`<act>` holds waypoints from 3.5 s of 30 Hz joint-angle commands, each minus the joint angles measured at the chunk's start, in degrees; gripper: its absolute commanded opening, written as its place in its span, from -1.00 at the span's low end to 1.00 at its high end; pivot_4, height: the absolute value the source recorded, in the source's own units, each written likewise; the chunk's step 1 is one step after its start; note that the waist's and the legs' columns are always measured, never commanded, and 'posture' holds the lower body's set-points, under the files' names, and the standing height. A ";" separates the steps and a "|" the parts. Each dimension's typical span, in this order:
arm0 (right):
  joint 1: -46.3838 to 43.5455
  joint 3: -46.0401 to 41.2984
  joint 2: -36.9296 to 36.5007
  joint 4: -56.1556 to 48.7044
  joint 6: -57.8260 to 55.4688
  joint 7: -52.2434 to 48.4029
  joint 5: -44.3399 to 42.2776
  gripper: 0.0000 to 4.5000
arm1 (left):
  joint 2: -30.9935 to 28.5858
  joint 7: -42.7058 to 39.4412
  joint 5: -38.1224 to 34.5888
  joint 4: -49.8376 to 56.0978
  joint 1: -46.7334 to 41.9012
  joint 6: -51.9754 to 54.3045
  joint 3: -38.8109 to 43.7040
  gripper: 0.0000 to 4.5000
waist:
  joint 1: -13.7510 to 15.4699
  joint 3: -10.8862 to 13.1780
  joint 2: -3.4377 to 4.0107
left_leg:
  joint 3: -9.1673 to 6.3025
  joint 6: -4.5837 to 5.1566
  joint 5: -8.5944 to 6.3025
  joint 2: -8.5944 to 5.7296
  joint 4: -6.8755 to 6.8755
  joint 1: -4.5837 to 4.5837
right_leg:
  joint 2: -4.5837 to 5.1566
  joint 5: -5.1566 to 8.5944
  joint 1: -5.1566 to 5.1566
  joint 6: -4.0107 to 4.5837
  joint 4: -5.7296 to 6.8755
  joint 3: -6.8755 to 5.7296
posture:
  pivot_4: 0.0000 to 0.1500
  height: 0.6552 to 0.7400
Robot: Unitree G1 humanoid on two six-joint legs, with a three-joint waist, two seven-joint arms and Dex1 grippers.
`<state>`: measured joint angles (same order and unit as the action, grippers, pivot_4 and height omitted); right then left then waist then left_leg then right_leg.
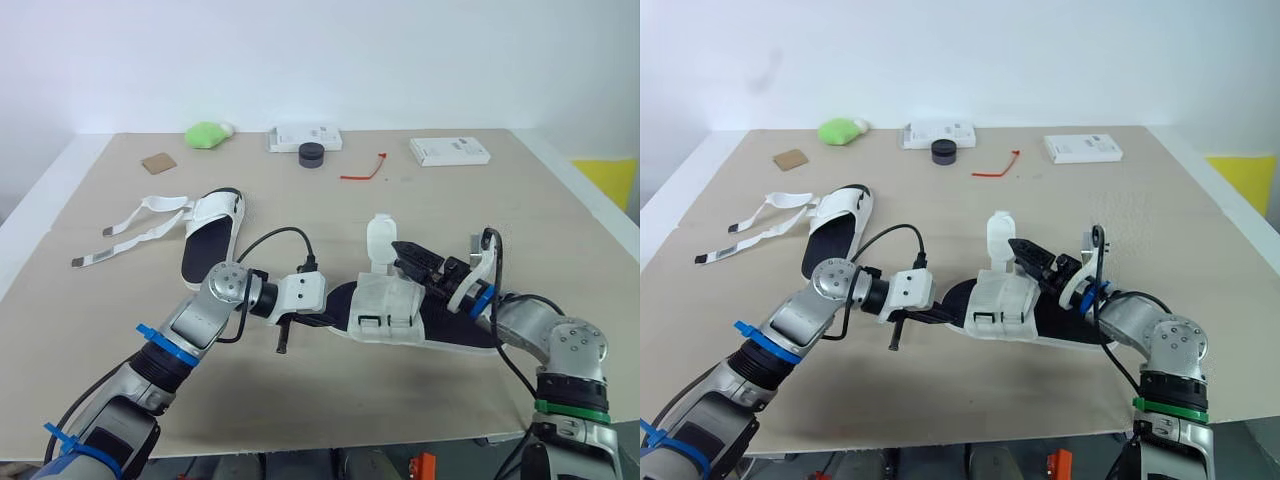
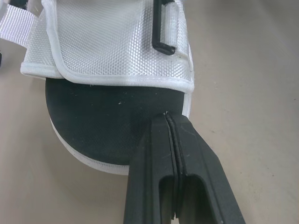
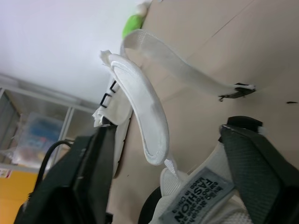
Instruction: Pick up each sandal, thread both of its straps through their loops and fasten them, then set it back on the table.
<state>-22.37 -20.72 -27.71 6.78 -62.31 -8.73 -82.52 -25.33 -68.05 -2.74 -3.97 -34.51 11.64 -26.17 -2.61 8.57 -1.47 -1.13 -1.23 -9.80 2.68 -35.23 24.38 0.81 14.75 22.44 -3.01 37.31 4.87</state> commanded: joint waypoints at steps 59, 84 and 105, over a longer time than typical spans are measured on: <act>-3.66 26.57 -24.23 -30.13 1.78 -53.98 37.17 -0.99 | -0.05 0.63 3.06 -4.04 0.82 0.67 -1.93 -1.00 | 0.07 0.19 0.41 | -0.11 0.02 0.00 -0.01 -0.11 0.47 | -0.17 -0.17 0.49 -0.25 -0.03 0.01 | 1.00 1.00; -6.37 36.20 -34.62 -25.36 18.65 -69.17 55.21 0.96 | -0.22 0.96 2.60 -4.03 0.35 1.05 -2.18 -1.00 | 0.71 0.00 0.07 | -0.09 -0.79 -0.57 0.10 -0.09 -0.05 | -0.20 0.46 -0.10 -0.26 -0.03 -0.02 | 1.00 1.00; 22.95 -10.57 -42.59 -47.19 -11.22 -67.96 24.60 0.96 | 3.16 -0.05 -6.10 1.11 1.73 -2.78 3.54 -1.00 | 1.50 0.08 0.29 | -0.16 -0.19 -0.92 0.20 -0.27 0.00 | -0.38 0.60 -0.12 -0.05 0.15 -0.04 | 1.00 1.00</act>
<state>-3.73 -24.50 -68.42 -34.90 -73.45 -74.69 -57.83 -22.60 -67.18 -6.69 -4.98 -32.75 9.57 -24.10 -1.11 8.65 -1.17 -1.28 -1.42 -10.72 2.86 -35.54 24.43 0.43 15.36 22.38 -3.09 37.47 4.85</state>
